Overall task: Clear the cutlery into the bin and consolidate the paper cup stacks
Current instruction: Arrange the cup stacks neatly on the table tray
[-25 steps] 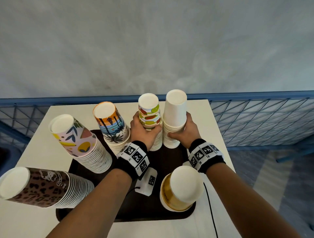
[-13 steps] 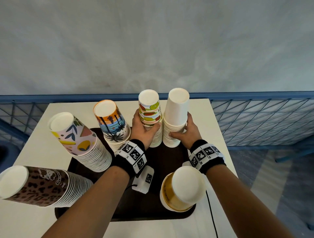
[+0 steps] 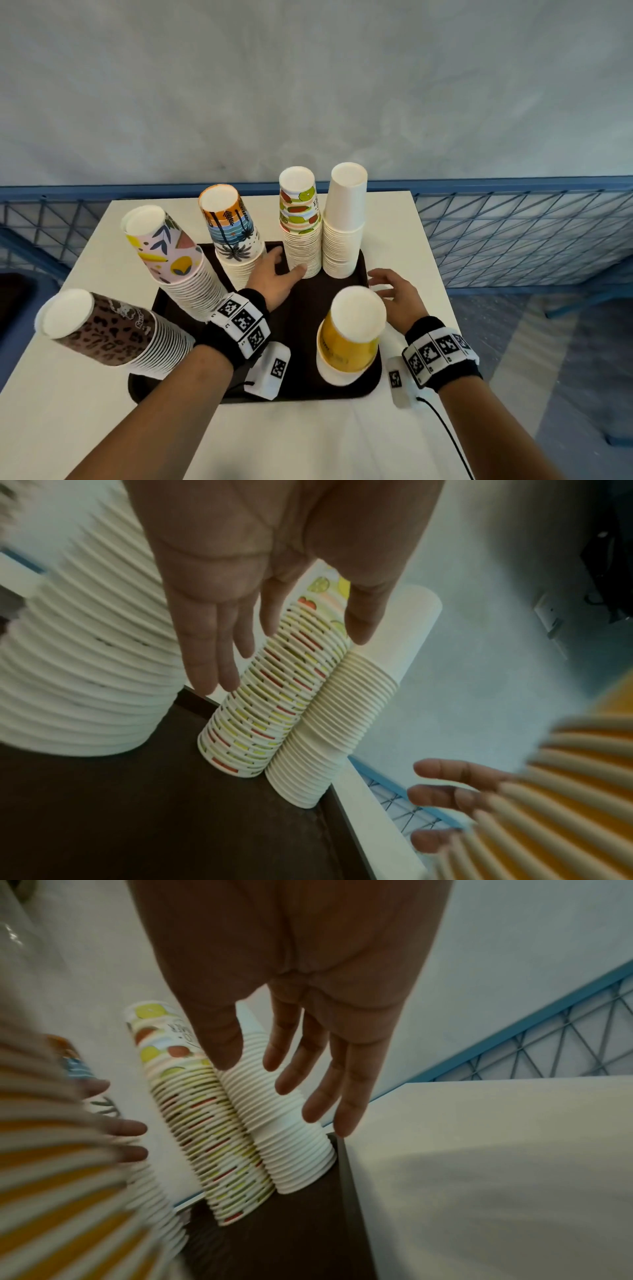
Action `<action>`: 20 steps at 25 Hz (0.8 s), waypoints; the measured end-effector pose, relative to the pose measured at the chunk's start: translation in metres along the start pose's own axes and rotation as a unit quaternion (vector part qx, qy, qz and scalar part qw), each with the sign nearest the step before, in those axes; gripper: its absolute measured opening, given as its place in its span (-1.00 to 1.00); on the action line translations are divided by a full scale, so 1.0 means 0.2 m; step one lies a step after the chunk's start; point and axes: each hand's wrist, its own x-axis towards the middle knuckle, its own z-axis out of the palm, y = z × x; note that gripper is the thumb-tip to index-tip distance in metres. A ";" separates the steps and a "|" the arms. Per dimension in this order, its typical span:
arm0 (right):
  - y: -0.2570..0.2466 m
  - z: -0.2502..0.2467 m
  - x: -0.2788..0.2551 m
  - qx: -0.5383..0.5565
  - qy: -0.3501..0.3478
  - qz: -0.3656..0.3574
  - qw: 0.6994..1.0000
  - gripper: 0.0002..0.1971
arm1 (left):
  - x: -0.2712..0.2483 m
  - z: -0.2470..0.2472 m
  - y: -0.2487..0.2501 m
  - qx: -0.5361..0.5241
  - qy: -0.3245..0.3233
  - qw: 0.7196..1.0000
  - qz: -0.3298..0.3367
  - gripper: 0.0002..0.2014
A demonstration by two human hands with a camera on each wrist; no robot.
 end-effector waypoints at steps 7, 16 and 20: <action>-0.03 0.06 -0.44 -0.004 -0.112 -0.001 0.994 -0.42 | -0.45 -0.05 -0.20 -0.035 -0.008 0.999 -0.025 -0.62; -0.09 0.35 -0.58 0.077 0.080 -0.009 0.994 -0.04 | -0.82 -0.27 -0.61 -0.093 0.233 0.962 -0.105 -0.58; -0.10 0.42 -0.60 0.073 0.135 0.014 0.988 -0.11 | -0.75 -0.50 -0.59 -0.141 0.304 0.941 -0.055 -0.10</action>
